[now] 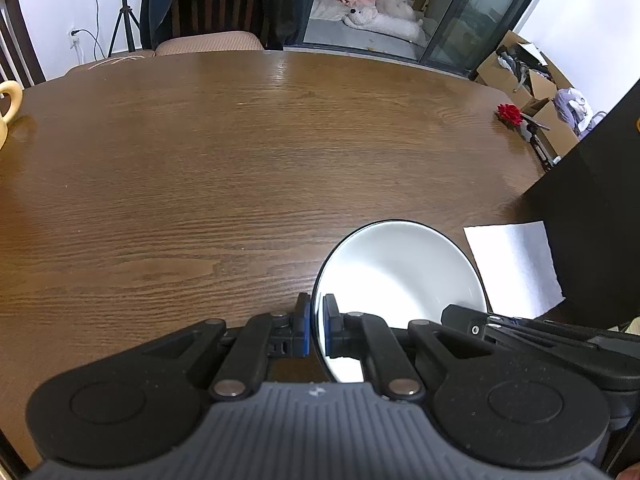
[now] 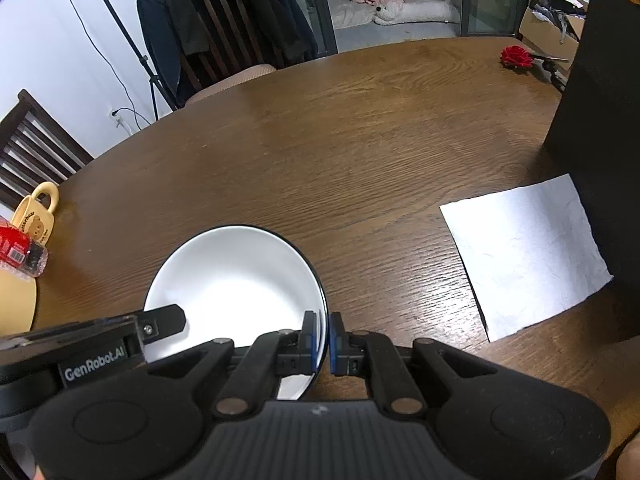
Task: Organize plates and bowls
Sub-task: 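Lift the white bowl off the table with both grippers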
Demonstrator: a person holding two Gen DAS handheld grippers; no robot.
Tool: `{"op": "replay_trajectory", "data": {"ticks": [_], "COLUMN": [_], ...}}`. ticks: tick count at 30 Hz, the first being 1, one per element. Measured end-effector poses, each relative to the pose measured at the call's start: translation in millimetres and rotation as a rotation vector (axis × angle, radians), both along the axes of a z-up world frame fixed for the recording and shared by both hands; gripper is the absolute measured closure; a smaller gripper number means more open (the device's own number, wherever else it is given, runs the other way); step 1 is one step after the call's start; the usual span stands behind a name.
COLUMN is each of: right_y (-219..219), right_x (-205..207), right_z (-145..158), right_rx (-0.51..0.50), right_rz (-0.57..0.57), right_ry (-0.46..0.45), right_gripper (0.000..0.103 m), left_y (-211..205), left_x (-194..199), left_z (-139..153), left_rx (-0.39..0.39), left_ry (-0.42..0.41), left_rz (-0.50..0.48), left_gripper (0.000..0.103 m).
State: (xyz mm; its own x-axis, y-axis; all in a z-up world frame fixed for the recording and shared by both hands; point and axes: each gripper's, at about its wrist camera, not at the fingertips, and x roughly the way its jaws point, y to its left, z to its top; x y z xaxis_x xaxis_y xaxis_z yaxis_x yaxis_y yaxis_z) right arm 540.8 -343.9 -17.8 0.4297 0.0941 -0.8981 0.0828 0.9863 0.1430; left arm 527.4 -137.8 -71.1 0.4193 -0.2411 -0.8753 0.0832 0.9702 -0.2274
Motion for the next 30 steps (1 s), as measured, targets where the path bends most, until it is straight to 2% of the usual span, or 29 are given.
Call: {"op": "replay_trajectory", "data": {"ticks": [30], "right_y": [-9.1], "right_x": [-69.6], "right_z": [44.1], "right_rx": [-0.027], "right_rz": [-0.040], "right_ry": [-0.047], "right_gripper": [0.097], "left_y": [-11.5], "left_x": [-59.0], "left_z": [40.6], "left_rx": [-0.015], "left_ry": [-0.046], "left_rz": [-0.052], "left_gripper": [0.097]}}
